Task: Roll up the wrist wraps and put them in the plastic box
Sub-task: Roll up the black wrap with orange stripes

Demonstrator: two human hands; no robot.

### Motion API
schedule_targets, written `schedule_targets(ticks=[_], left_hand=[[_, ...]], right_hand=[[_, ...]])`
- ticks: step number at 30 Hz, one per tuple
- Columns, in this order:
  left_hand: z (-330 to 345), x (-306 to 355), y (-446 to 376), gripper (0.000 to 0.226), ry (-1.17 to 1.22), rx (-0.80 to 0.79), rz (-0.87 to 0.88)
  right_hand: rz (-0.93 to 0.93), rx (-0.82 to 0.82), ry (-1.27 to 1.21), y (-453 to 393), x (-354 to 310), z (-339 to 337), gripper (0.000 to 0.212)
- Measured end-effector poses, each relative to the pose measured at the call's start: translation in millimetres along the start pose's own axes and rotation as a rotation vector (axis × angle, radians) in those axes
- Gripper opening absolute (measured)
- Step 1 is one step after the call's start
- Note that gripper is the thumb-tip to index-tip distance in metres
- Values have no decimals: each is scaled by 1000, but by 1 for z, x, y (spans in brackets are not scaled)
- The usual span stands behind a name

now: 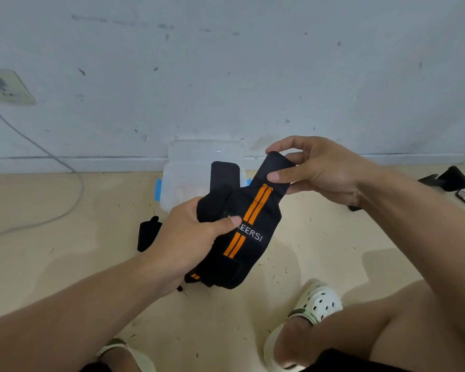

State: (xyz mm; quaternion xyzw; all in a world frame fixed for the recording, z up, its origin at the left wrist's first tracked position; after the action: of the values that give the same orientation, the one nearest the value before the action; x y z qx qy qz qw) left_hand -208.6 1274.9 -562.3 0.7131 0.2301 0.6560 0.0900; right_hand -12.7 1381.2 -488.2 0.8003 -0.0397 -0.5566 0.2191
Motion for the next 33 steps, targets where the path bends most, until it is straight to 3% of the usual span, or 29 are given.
schedule_targets(ticks=[5, 8, 12, 17, 22, 24, 28, 33], left_hand=[[0, -1, 0, 25, 14, 23, -12], [0, -2, 0, 28, 33, 42, -11], [1, 1, 0, 27, 52, 50, 14], [4, 3, 1, 20, 83, 85, 24], [-6, 10, 0, 23, 154, 232, 51], [-9, 14, 0, 22, 146, 240, 83], [-6, 23, 2, 20, 35, 215, 210], [-5, 26, 7, 19, -6, 239, 287]], right_hand=[[-36, 81, 89, 1, 3, 3, 36], [-43, -25, 215, 5, 7, 12, 23], [-70, -119, 315, 11, 13, 25, 22], [-96, -69, 271, 10, 11, 25, 15], [-29, 90, 110, 7, 8, 13, 31], [-80, 183, 122, 6, 3, 7, 26], [-210, 188, 241, 5, 0, 10, 10], [-224, 245, 351, 6, 2, 9, 36]])
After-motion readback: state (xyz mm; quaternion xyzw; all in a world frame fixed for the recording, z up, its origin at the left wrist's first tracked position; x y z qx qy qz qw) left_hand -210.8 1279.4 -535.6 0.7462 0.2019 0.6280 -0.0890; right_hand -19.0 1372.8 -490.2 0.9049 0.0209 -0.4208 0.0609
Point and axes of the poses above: each hand's wrist, its own y-axis away from the middle knuckle, its own z-axis out of the palm, x = y × z, the point moved 6 cm from there along -y, towards the middle knuckle, and after that the axes turned 11 degrees about x, right-handed, at the moved point
